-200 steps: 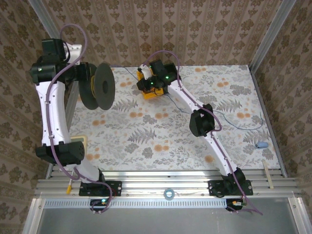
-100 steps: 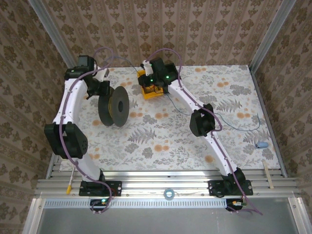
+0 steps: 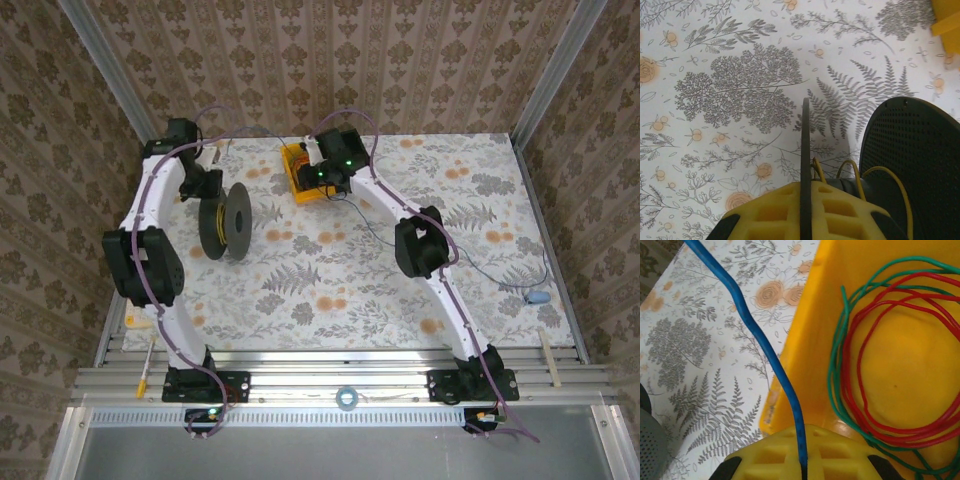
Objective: Wrap the cables
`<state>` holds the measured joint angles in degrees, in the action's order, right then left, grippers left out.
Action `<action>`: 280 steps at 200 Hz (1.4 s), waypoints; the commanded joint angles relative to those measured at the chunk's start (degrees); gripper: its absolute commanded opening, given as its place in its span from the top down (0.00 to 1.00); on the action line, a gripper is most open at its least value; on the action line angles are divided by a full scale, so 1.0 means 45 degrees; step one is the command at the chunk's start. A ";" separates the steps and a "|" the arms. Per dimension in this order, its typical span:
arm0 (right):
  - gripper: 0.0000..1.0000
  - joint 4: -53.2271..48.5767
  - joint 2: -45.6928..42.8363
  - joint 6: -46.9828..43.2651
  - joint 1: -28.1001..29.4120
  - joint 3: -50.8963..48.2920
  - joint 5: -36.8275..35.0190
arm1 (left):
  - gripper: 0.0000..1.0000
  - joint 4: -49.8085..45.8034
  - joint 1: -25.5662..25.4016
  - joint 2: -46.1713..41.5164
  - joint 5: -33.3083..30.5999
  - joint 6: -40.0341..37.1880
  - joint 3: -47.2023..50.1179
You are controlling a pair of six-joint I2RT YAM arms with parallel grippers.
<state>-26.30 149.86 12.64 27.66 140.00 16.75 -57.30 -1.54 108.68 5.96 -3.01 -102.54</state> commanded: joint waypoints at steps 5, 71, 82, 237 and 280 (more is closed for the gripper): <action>1.00 0.0086 -0.0909 0.0043 -0.0086 -0.0236 -0.0437 | 1.00 0.0096 0.0050 0.0083 -0.0151 0.0292 -0.0767; 1.00 0.0160 -0.1293 -0.0201 0.0020 -0.1177 -0.0207 | 1.00 -0.0224 0.0063 0.1304 -0.0666 0.0609 -0.2431; 1.00 0.0280 -0.1399 -0.0246 0.0081 -0.1477 -0.0207 | 1.00 -0.0378 0.0054 0.1666 -0.0717 0.0609 -0.2938; 1.00 -0.0561 -0.0959 -0.1378 0.0924 -0.1305 -0.0410 | 0.96 -0.1886 0.0019 0.4092 -0.1234 0.0361 -0.6605; 1.00 -0.0657 -0.0877 -0.1587 0.0963 -0.1220 -0.0630 | 0.81 -0.2502 0.0060 0.4583 -0.1124 0.0258 -0.7763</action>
<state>-27.51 146.50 7.09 31.79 132.05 15.57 -65.43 -1.78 128.62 0.78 -1.30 -133.38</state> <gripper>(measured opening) 0.086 0.149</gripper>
